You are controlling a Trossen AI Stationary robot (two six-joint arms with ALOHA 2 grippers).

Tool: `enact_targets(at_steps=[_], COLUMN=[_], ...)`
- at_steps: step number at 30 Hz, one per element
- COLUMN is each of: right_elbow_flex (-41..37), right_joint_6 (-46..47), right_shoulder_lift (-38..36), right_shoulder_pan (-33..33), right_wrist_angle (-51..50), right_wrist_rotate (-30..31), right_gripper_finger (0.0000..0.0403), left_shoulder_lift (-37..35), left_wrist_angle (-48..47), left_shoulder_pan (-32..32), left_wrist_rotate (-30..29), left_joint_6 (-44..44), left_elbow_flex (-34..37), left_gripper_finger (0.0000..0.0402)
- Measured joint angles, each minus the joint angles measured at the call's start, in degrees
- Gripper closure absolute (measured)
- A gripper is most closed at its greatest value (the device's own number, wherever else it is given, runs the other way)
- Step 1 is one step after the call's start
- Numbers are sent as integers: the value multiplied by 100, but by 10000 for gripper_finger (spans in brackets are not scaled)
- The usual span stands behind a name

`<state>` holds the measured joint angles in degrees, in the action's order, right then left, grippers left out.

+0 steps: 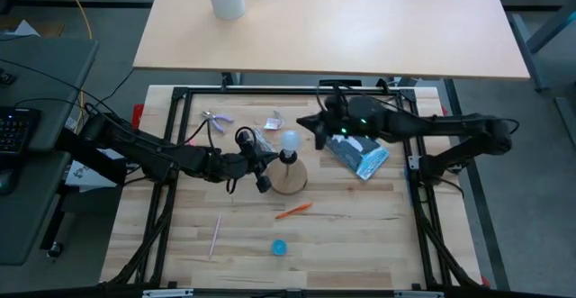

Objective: Screw lightbulb
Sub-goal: Insert the light bulb into the lamp

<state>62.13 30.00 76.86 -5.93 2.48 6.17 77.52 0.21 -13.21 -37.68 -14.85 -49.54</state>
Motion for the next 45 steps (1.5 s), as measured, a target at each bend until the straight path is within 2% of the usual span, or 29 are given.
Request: enact_targets(at_steps=[6, 11, 14, 24, 39, 45], right_elbow_flex=[465, 731, 734, 738, 738, 743], right_joint_6=[150, 295, 274, 320, 355, -31], right_shoulder_lift=[474, 642, 647, 633, 621, 122], right_shoulder_pan=[-585, -654, -562, -254, -199, -279], right_wrist_angle=[-367, -870, -1128, -1080, -820, -842], right_wrist_rotate=[-854, -1424, -1426, -1303, -1203, -924], right_gripper_finger=[403, 403, 403, 403, 403, 403], left_shoulder_lift=[0, 0, 0, 0, 0, 0], left_wrist_angle=[6, 6, 4, -11, -27, -37], left_shoulder_pan=[0, 2, 9, 9, 9, 9], left_wrist_rotate=[7, 5, 4, -12, -21, -23], left_joint_6=[2, 2, 2, -2, -4, -8], left_elbow_flex=[0, 0, 0, 0, 0, 0], left_gripper_finger=[402, 402, 402, 402, 401, 402])
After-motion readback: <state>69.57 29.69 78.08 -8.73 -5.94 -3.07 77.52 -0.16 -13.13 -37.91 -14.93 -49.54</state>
